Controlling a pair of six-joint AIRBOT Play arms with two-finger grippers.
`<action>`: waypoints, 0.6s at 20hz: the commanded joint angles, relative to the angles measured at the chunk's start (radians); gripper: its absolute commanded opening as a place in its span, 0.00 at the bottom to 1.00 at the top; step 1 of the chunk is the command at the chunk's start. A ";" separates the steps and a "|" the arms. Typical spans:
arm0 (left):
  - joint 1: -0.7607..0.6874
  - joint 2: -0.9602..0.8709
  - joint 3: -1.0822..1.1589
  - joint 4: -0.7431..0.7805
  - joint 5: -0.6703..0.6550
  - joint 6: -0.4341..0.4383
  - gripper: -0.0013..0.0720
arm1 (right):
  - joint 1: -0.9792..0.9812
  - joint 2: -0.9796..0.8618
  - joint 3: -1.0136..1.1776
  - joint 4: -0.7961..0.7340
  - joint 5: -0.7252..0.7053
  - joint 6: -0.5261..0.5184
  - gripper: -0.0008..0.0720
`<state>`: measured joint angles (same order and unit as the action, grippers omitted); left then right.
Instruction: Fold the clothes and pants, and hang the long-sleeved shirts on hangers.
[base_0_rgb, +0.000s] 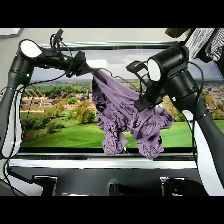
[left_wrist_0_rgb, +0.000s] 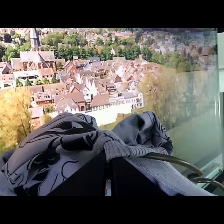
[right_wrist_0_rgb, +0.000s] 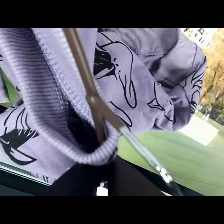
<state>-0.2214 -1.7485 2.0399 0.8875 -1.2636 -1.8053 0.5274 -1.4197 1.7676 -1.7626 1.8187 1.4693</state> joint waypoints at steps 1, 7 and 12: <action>-0.020 0.024 0.001 0.048 0.004 -0.029 0.05 | 0.012 -0.011 0.001 0.000 0.002 0.012 0.06; -0.023 0.060 0.001 0.060 0.074 -0.038 0.05 | 0.012 -0.039 0.001 0.012 0.008 0.013 0.06; -0.024 0.075 0.001 0.131 0.094 -0.039 0.05 | 0.012 -0.042 0.001 0.012 0.016 0.024 0.06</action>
<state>-0.2443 -1.6829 2.0399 0.9733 -1.1931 -1.8408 0.5388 -1.4586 1.7679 -1.7504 1.8256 1.4876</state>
